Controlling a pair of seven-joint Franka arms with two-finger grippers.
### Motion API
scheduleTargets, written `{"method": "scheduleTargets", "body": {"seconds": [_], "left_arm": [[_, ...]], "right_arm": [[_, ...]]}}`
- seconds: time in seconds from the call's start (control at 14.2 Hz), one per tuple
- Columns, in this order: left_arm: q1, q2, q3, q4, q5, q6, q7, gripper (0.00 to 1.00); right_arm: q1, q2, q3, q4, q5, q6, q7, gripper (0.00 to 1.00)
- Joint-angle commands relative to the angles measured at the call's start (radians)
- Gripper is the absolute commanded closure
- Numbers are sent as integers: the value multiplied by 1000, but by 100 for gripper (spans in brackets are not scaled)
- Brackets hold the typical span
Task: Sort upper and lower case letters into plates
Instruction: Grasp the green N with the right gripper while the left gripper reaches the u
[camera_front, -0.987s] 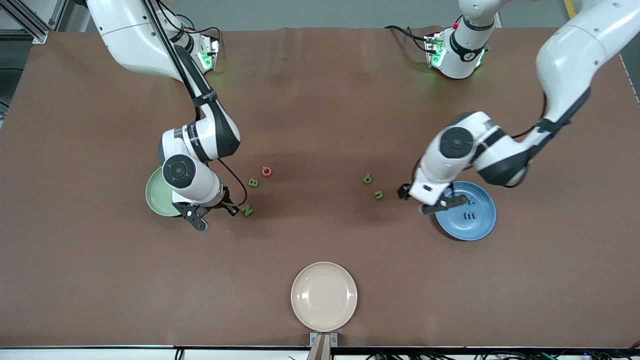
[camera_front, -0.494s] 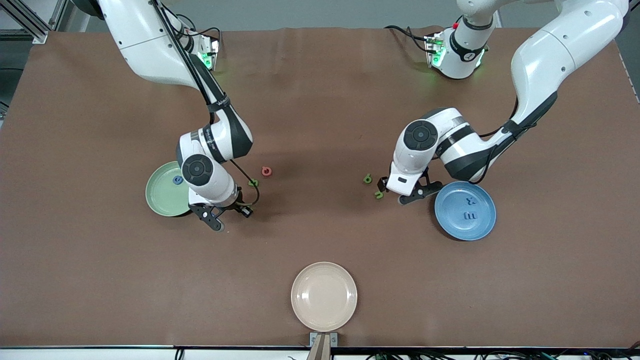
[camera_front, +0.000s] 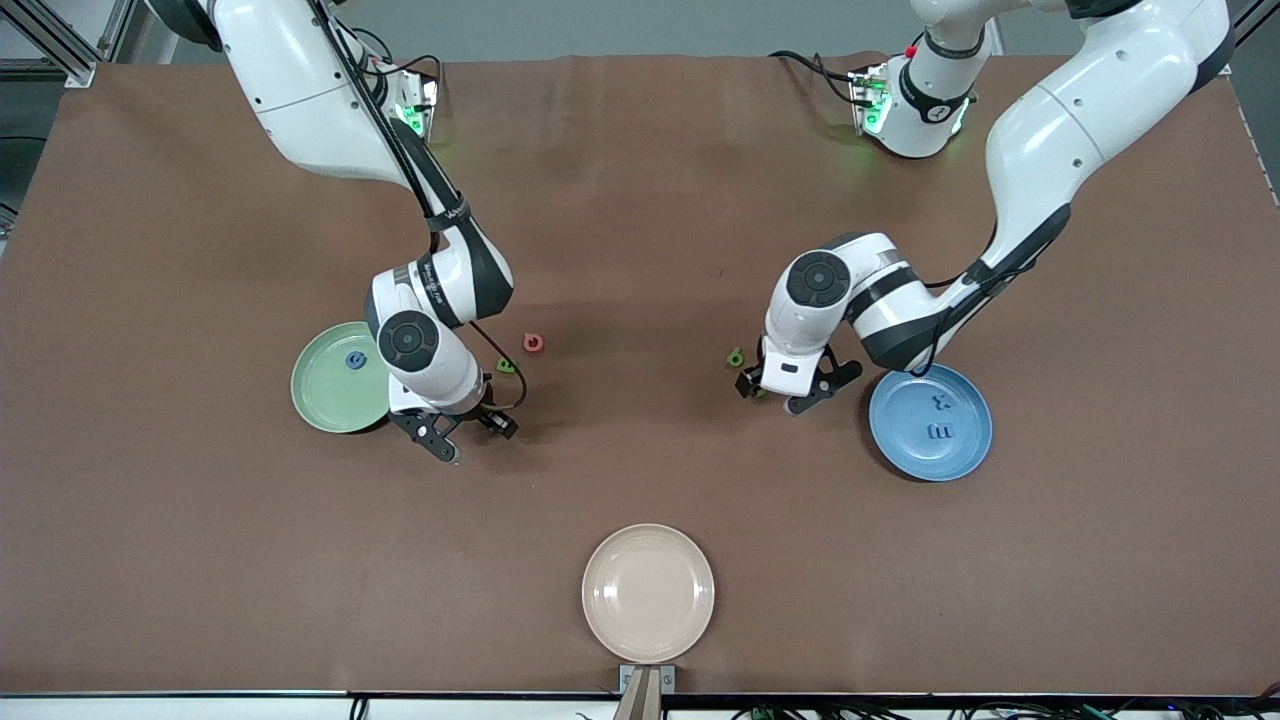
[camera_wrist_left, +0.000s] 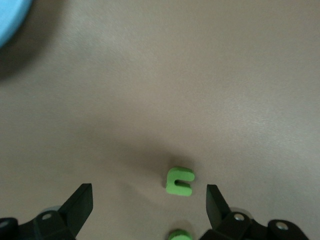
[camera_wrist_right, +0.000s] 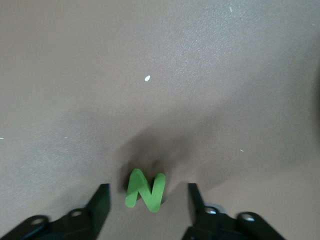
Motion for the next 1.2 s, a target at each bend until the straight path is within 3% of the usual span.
{"method": "scheduleTargets", "body": {"seconds": [0.0,0.14,0.42,0.71,0.85,0.92,1.06,1.13], "left_arm": [[-87,-4,73,45,4,41,15,1],[-127,-4,109,53,4,58,79,3],[-127,10,109,48,2,70,147,12],[-126,11,113,46,0,70,153,38],[-129,11,126,48,0,70,162,46],[-129,11,127,46,0,70,170,51],[-129,11,127,46,-1,70,168,64],[-129,11,127,43,-1,70,157,69]], "right_arm": [[-6,-7,4,-15,-11,16,-12,47],[-7,-2,5,-15,-11,16,-11,47],[-7,1,5,-16,-9,27,-11,47],[-6,8,5,-16,-9,30,-11,50],[-4,15,5,-16,-8,43,-11,54],[-1,19,5,-16,-6,48,-11,60],[-3,19,5,-18,-5,45,-9,89],[-7,15,5,-18,-5,33,-11,98]]}}
